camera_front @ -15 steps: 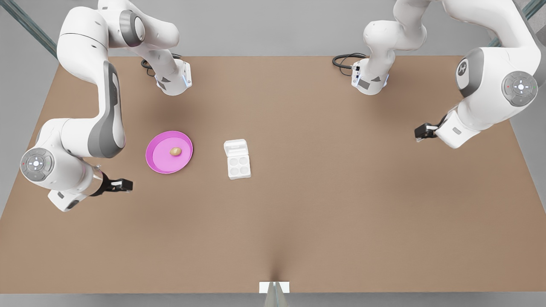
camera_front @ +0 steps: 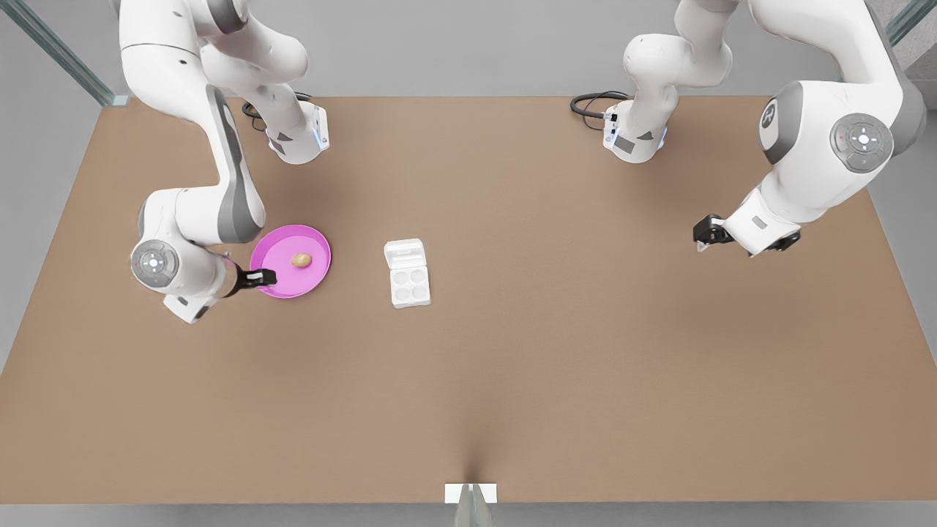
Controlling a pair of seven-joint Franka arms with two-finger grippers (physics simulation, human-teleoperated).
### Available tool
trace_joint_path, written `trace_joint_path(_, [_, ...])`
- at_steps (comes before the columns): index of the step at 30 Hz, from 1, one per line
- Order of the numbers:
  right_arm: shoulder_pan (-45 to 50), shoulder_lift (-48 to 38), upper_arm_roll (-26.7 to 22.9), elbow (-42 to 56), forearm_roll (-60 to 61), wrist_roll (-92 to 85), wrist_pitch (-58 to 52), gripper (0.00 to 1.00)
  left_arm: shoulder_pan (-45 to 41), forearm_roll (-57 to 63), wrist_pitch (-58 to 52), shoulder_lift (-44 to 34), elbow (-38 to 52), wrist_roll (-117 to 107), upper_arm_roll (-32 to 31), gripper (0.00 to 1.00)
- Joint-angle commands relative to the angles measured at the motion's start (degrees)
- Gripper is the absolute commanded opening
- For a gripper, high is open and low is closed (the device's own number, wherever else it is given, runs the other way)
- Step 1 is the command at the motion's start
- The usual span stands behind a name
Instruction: Pack egg into the box and close the box lid
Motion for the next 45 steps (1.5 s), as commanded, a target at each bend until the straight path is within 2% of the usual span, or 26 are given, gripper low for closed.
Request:
trace_joint_path(1, [0.5,-3.6,1.7,-8.9,1.3,7.3,14.2,1.0,1.2,0.1,0.4,-0.1,0.0,1.2,0.0,1.0])
trace_joint_path(4, [0.4,-3.4,2.8,-10.9,1.3,7.9,16.7,1.0,1.2,0.1,0.5,0.2,0.0,1.2,0.0,1.0])
trace_joint_path(7, [-1.3,-2.3,2.7,-17.1,1.0,6.7,29.4,1.0,1.2,0.1,0.5,0.3,0.0,1.2,0.0,1.0])
trace_joint_path(14, [-2.9,1.6,2.8,-23.2,0.9,3.7,44.9,1.0,1.2,0.1,0.5,0.4,-0.1,1.2,0.0,1.0])
trace_joint_path(22, [-1.9,2.6,4.0,-22.8,1.0,3.6,45.2,1.0,1.2,0.1,0.5,0.7,-0.1,1.2,0.0,1.0])
trace_joint_path(29, [-2.4,1.6,7.4,-28.2,1.0,4.8,45.2,1.0,1.2,0.1,0.6,1.2,-0.1,1.2,0.0,1.0])
trace_joint_path(40, [-4.4,-7.5,7.8,-37.7,1.2,3.6,45.3,1.0,1.2,0.1,0.6,1.3,-0.1,1.2,0.0,1.0])
trace_joint_path(45, [-4.5,-12.3,7.9,-45.1,1.4,3.9,48.1,1.0,1.2,0.1,0.6,1.3,-0.1,1.2,0.0,1.0])
